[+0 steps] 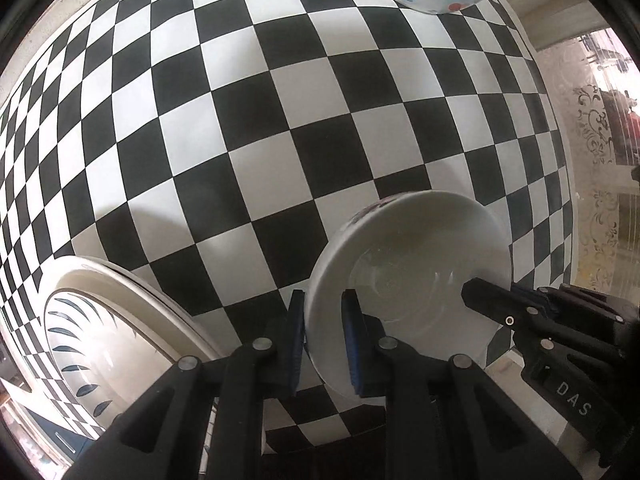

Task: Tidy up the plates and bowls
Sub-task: 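Lower the bowl onto the cloth and open both grippers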

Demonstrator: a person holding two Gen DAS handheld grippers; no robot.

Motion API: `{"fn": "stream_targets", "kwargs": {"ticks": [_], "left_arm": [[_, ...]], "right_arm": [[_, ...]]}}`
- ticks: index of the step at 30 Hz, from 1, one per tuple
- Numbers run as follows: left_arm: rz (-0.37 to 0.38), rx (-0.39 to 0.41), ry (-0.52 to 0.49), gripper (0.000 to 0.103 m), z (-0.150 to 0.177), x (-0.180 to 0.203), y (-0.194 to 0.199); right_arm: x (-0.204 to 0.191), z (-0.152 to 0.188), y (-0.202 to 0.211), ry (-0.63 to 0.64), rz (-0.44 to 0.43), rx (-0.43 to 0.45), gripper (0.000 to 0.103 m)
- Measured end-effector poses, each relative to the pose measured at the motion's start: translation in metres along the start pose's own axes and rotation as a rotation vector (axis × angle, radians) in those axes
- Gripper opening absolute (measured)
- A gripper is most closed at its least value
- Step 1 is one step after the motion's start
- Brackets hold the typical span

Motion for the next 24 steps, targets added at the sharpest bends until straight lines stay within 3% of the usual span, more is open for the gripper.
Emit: {"fn": "stream_targets", "kwargs": {"ticks": [4, 8, 13, 15, 17, 18, 19, 24], "left_arm": [[0.013, 0.039, 0.042, 0.016, -0.001, -0.007, 0.019], [-0.076, 0.176, 0.037, 0.017, -0.009, -0.012, 0.061], [-0.175, 0.349, 0.058, 0.019, -0.031, -0.025, 0.113], [-0.201, 0.405, 0.071, 0.021, -0.043, -0.029, 0.13], [-0.225, 0.45, 0.077, 0.022, -0.058, -0.04, 0.146], [-0.226, 0.466, 0.083, 0.022, -0.066, -0.046, 0.151], [-0.232, 0.486, 0.092, 0.022, -0.074, -0.049, 0.157], [-0.25, 0.561, 0.126, 0.022, -0.103, -0.056, 0.175]], "right_arm": [[0.001, -0.002, 0.002, 0.015, -0.022, -0.035, 0.011], [0.007, -0.007, 0.026, 0.045, -0.007, 0.0, 0.015], [0.006, -0.035, 0.073, 0.075, 0.029, 0.112, 0.02], [0.003, -0.049, 0.091, 0.089, 0.036, 0.157, 0.03], [-0.001, -0.067, 0.111, 0.102, 0.041, 0.208, 0.062], [-0.004, -0.076, 0.119, 0.107, 0.045, 0.232, 0.069], [-0.007, -0.087, 0.129, 0.114, 0.054, 0.257, 0.074], [-0.023, -0.137, 0.162, 0.137, 0.082, 0.352, 0.074]]}}
Point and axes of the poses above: each gripper's, at about its wrist camera, not at the fingertips, and y roughly against the way its jaws point, x to its right, z to its underside, the point moved 9 cm from there along -y, roughly the way its jaws point, and after that the axes turned 4 degrees about z, right-handed, at the moved point
